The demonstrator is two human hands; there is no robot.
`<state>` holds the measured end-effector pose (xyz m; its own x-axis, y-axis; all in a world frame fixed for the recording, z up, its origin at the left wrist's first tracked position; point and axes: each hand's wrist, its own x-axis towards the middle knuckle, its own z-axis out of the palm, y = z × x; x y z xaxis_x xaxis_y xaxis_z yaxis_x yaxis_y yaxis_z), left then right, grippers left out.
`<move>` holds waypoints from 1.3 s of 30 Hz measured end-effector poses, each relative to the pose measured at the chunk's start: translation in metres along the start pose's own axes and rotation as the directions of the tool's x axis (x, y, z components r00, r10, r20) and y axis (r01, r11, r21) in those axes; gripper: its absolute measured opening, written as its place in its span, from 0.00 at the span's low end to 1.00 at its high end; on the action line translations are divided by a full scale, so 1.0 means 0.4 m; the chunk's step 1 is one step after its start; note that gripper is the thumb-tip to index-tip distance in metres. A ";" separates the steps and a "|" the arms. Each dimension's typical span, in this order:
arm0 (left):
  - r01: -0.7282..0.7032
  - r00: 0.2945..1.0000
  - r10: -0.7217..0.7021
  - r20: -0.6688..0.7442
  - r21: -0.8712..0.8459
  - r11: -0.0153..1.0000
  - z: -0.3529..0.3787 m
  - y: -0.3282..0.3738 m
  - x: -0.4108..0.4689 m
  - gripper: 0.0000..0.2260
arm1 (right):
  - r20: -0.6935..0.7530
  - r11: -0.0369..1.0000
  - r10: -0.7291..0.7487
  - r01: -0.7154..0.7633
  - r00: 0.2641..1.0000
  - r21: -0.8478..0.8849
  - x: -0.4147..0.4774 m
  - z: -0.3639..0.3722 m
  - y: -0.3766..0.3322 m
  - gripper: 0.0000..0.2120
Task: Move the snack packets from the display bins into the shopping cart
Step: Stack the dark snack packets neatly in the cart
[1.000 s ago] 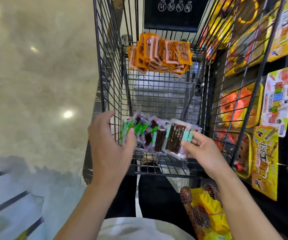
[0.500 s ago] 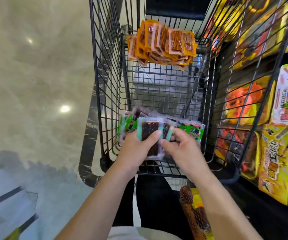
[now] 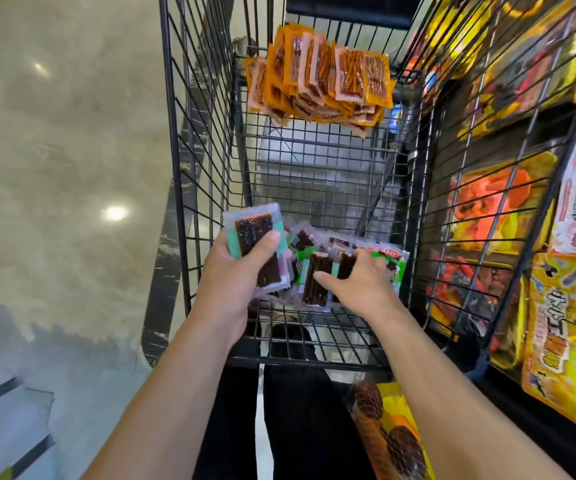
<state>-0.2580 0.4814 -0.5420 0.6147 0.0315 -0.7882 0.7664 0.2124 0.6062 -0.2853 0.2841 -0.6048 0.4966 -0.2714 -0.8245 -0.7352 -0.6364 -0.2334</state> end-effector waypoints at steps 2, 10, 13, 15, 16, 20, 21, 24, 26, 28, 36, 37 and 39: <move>0.006 1.000 -0.006 0.003 -0.028 1.000 -0.001 -0.004 0.011 0.16 | 0.030 0.999 0.034 -0.034 0.999 -0.023 0.018 0.014 0.003 0.46; 0.017 0.999 -0.016 0.029 -0.040 0.999 -0.008 -0.023 0.024 0.14 | -0.034 0.982 0.019 -0.013 0.999 0.189 0.062 -0.006 0.077 0.29; 0.032 0.999 -0.031 0.037 -0.035 0.999 -0.005 -0.027 0.024 0.11 | -0.029 0.940 0.035 -0.023 0.999 0.340 0.061 -0.014 0.084 0.26; 0.039 0.998 -0.039 0.044 -0.010 0.999 -0.002 -0.031 0.025 0.10 | -0.015 0.903 0.026 -0.017 1.000 0.429 0.050 -0.028 0.078 0.19; 0.042 0.998 -0.043 0.046 0.006 0.999 -0.001 -0.032 0.026 0.10 | 0.001 0.882 0.015 -0.014 1.000 0.470 0.039 -0.037 0.073 0.17; 0.065 0.996 -0.068 0.056 0.055 0.996 -0.002 -0.036 0.029 0.12 | 0.094 0.703 -0.146 0.036 0.985 0.711 -0.029 -0.087 0.049 0.20; 0.077 0.994 -0.081 0.066 0.061 0.995 -0.002 -0.035 0.028 0.12 | 0.102 0.650 -0.209 0.060 0.973 0.757 -0.048 -0.097 0.039 0.20; 0.117 0.987 -0.124 0.102 0.071 0.991 0.001 -0.033 0.023 0.12 | 0.077 0.563 -0.354 0.147 0.932 0.813 -0.094 -0.108 0.000 0.19; 0.144 0.980 -0.150 0.133 0.048 0.988 0.007 -0.030 0.017 0.13 | 0.040 0.574 -0.394 0.212 0.918 0.791 -0.110 -0.091 -0.031 0.18; 0.168 0.970 -0.169 0.172 0.019 0.986 0.013 -0.027 0.013 0.17 | -0.028 0.623 -0.393 0.289 0.919 0.727 -0.116 -0.063 -0.058 0.15; 0.119 0.986 -0.120 0.115 0.022 0.993 0.011 -0.036 0.016 0.12 | -0.182 0.774 -0.428 0.464 0.885 0.431 -0.116 0.013 -0.075 0.21; 0.116 0.987 -0.116 0.109 0.011 0.993 0.009 -0.036 0.018 0.12 | -0.163 0.774 -0.424 0.450 0.891 0.445 -0.111 0.007 -0.067 0.23; 0.110 0.989 -0.108 0.098 -0.019 0.994 0.004 -0.035 0.022 0.13 | -0.148 0.778 -0.385 0.407 0.911 0.479 -0.093 -0.015 -0.040 0.24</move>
<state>-0.2630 0.4772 -0.5574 0.5439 -0.0871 -0.8346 0.8257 0.2328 0.5138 -0.2891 0.3001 -0.5672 0.8036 -0.1088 -0.5851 -0.5911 -0.2599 -0.7635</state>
